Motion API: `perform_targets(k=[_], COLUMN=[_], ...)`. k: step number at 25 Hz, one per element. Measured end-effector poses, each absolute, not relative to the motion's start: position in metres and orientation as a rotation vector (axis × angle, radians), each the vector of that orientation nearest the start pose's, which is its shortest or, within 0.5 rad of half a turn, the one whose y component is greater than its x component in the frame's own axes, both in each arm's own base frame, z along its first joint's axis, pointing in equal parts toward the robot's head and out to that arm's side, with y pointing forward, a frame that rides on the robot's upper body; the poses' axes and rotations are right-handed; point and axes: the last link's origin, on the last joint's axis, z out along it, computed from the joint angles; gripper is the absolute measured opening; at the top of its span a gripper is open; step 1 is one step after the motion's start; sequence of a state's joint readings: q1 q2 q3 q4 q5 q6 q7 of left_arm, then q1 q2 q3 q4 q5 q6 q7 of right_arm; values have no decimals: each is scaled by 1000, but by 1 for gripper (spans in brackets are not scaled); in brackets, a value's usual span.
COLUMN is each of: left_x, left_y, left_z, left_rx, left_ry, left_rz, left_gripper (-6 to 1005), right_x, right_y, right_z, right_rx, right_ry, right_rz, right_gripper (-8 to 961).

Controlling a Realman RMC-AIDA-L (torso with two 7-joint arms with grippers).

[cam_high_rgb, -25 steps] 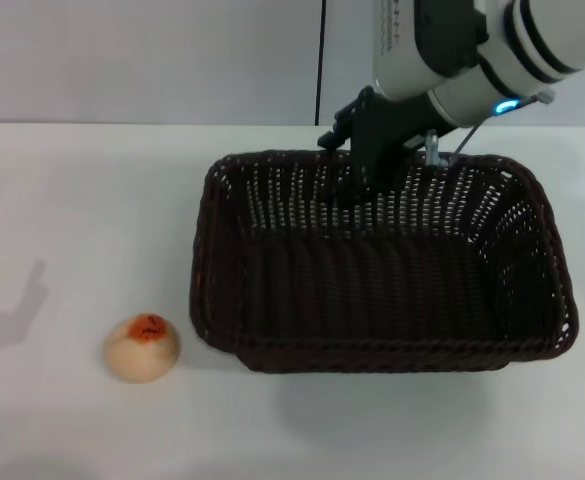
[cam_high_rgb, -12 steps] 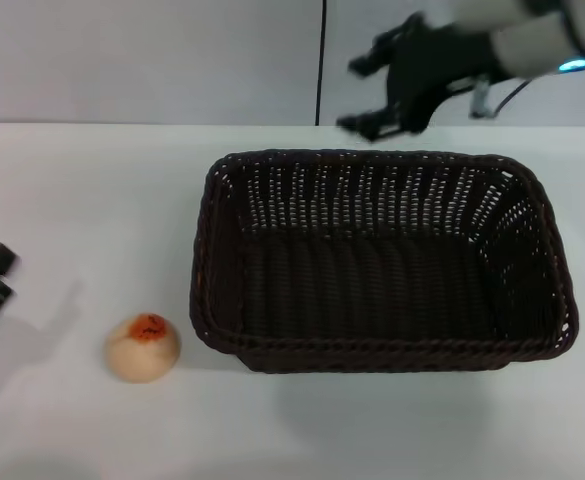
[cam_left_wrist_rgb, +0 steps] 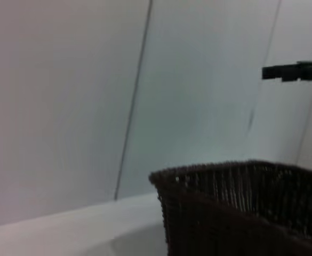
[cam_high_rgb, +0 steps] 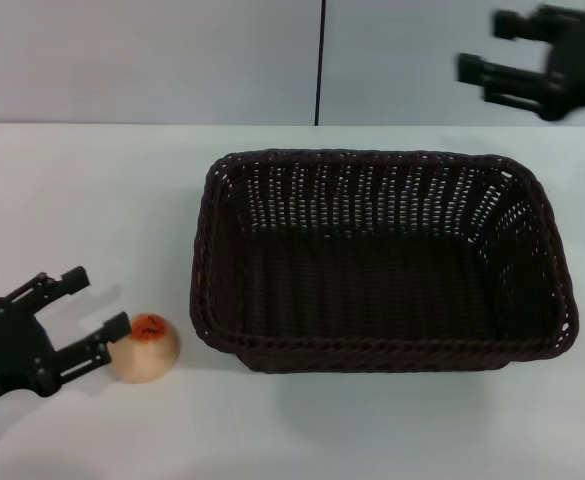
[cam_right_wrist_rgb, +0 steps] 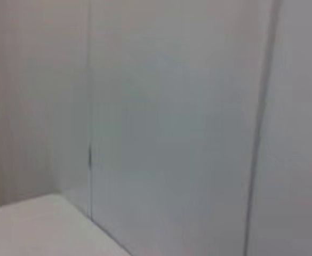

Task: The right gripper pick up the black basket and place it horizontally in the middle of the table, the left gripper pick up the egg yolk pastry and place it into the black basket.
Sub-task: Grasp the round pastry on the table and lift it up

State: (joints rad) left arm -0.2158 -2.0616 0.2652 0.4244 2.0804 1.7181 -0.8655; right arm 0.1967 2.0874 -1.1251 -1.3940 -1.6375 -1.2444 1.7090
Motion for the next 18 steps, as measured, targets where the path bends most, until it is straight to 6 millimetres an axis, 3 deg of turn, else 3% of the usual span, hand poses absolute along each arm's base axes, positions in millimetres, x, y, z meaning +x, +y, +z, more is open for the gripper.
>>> perform_targets(k=[1, 4, 5, 8, 13, 15, 18], left_x=[-358, -360, -361, -366, -371, -375, -375], left_y=[205, 209, 210, 211, 210, 210, 209], left_z=[9, 3, 1, -3, -6, -8, -11], left_rx=[-2367, -2433, -2447, -2468, -2475, -2476, -2494], left_ry=[-618, -604, -605, -609, -605, -610, -603], left_rz=[-835, -764, -741, -673, -614, -580, -561], left_gripper=[812, 812, 811, 811, 810, 810, 809], right_x=[202, 229, 248, 264, 288, 304, 316], right_y=[331, 316, 308, 300, 275, 258, 249], right_z=[75, 72, 69, 66, 69, 71, 73], right_rx=[-2405, -2346, -2289, -2233, -2081, -1941, -1825], right_ry=[414, 517, 587, 625, 559, 517, 513], right_rz=[697, 775, 846, 906, 1093, 1207, 1254], right_gripper=[640, 640, 640, 640, 639, 639, 639])
